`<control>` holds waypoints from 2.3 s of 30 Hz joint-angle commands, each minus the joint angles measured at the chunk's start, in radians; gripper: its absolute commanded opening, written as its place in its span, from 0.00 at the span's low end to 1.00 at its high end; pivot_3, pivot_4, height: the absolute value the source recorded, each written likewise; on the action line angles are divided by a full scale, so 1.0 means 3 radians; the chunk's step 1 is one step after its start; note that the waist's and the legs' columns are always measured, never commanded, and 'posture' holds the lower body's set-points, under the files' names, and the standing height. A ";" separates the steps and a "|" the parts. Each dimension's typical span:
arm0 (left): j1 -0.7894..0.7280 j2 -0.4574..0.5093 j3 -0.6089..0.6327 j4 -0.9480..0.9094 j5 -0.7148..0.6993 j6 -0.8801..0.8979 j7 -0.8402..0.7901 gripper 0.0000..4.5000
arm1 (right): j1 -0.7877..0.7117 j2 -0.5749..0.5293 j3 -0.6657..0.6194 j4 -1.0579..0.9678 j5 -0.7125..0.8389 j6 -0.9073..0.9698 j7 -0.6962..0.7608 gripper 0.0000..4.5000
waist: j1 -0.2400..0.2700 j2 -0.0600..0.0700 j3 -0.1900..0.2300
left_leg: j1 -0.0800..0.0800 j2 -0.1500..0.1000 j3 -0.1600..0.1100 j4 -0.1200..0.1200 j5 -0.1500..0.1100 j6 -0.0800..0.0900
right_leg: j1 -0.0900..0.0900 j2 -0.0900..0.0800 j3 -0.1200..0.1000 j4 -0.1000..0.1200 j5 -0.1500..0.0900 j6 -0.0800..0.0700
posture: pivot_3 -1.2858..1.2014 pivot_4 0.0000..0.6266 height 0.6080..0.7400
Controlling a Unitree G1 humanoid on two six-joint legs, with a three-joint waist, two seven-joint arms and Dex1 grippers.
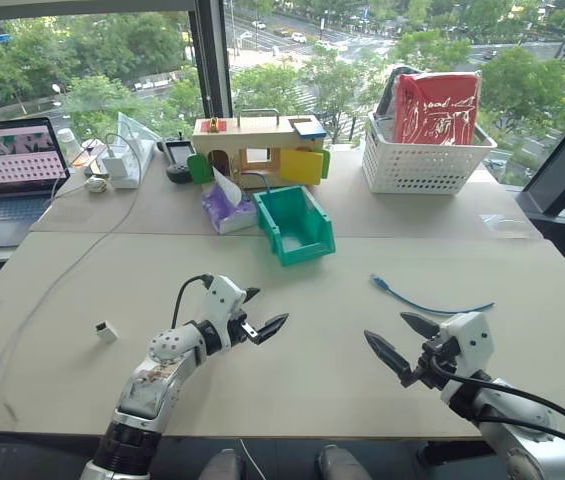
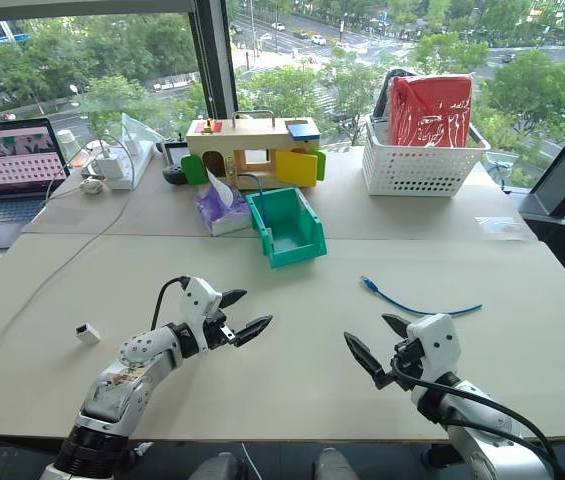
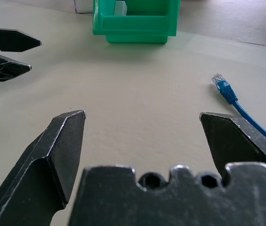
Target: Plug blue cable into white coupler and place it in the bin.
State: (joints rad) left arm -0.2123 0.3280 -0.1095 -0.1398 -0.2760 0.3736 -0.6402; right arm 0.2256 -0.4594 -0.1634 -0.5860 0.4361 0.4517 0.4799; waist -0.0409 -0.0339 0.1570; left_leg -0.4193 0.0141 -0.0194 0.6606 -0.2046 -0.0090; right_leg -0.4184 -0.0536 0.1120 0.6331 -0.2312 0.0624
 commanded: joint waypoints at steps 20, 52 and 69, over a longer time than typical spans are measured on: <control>-0.0324 0.0529 -0.0023 -0.0330 -0.0289 0.0235 -0.0692 1.00 | -0.2458 -0.0635 0.0667 0.2858 -0.0667 0.0131 0.0895 1.00 | -0.0005 -0.0001 0.0001 | 0.0013 -0.0003 0.0001 -0.0001 0.0001 0.0004 | 0.0018 -0.0001 0.0001 -0.0007 0.0014 -0.0021 | 0.52 0.24 0.92; 0.0059 0.0973 -0.0072 -0.0426 -0.0523 0.0184 -0.1435 1.00 | -0.2907 -0.0459 0.2215 0.2227 -0.1253 -0.0470 0.2645 0.00 | -0.0022 0.0001 0.0003 | 0.0016 0.0003 -0.0003 0.0000 0.0001 0.0004 | 0.0015 0.0001 -0.0007 -0.0003 0.0003 -0.0003 | 0.52 0.24 0.92; -0.0384 0.0804 -0.0632 0.0164 0.0056 -0.0276 -0.1572 1.00 | -0.2733 -0.0541 0.1532 0.1323 -0.0808 0.0353 0.2483 0.92 | -0.0002 0.0001 0.0003 | 0.0010 0.0001 -0.0009 0.0000 0.0001 0.0004 | 0.0009 0.0000 -0.0015 0.0002 0.0014 -0.0025 | 0.52 0.24 0.92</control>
State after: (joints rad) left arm -0.2982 0.5753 -0.2915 -0.1136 -0.2760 0.3365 -1.0924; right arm -0.6031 -0.6024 0.3654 -0.1032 0.1546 0.4934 1.2597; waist -0.0414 -0.0336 0.1580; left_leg -0.4163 0.0142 -0.0222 0.6605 -0.2044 -0.0078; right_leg -0.4157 -0.0538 0.1073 0.6337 -0.2270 0.0550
